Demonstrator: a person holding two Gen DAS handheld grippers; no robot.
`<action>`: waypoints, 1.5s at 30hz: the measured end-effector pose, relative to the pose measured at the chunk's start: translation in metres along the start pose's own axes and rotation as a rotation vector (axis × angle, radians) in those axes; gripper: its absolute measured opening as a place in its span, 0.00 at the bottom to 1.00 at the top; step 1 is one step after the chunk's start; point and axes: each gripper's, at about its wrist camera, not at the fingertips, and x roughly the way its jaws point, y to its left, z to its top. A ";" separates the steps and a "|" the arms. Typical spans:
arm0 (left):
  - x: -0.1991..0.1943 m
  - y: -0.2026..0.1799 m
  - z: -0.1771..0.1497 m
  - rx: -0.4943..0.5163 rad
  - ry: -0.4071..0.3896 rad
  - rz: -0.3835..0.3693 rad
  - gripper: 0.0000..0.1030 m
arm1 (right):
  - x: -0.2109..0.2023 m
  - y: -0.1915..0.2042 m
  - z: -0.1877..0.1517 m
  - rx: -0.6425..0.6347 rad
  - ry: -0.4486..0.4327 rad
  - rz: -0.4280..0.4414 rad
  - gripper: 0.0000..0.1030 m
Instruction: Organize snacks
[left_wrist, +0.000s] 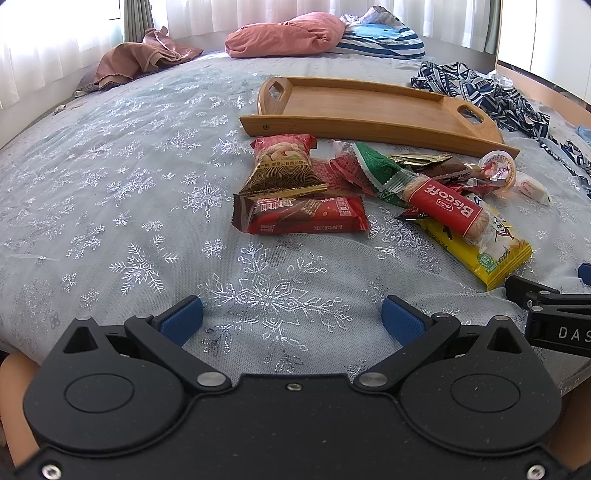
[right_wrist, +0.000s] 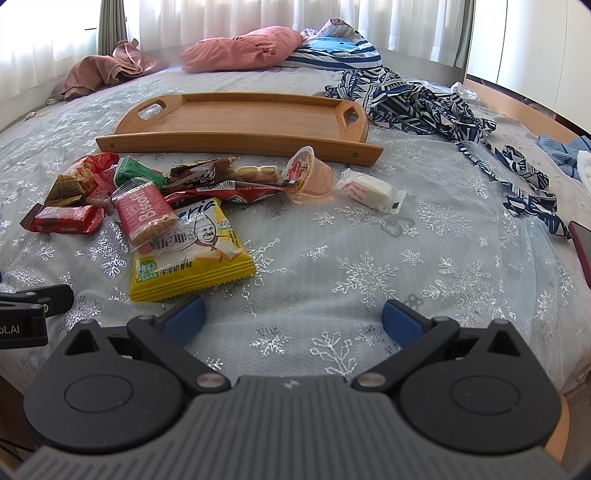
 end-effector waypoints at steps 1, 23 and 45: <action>0.000 0.000 0.000 0.000 0.000 0.000 1.00 | 0.000 0.000 0.000 0.000 0.000 0.000 1.00; 0.000 -0.001 0.001 0.000 0.004 0.001 1.00 | -0.001 0.000 0.000 -0.002 -0.001 -0.001 1.00; 0.003 0.000 0.004 0.032 -0.011 -0.014 1.00 | 0.001 -0.003 -0.004 -0.026 -0.030 0.032 1.00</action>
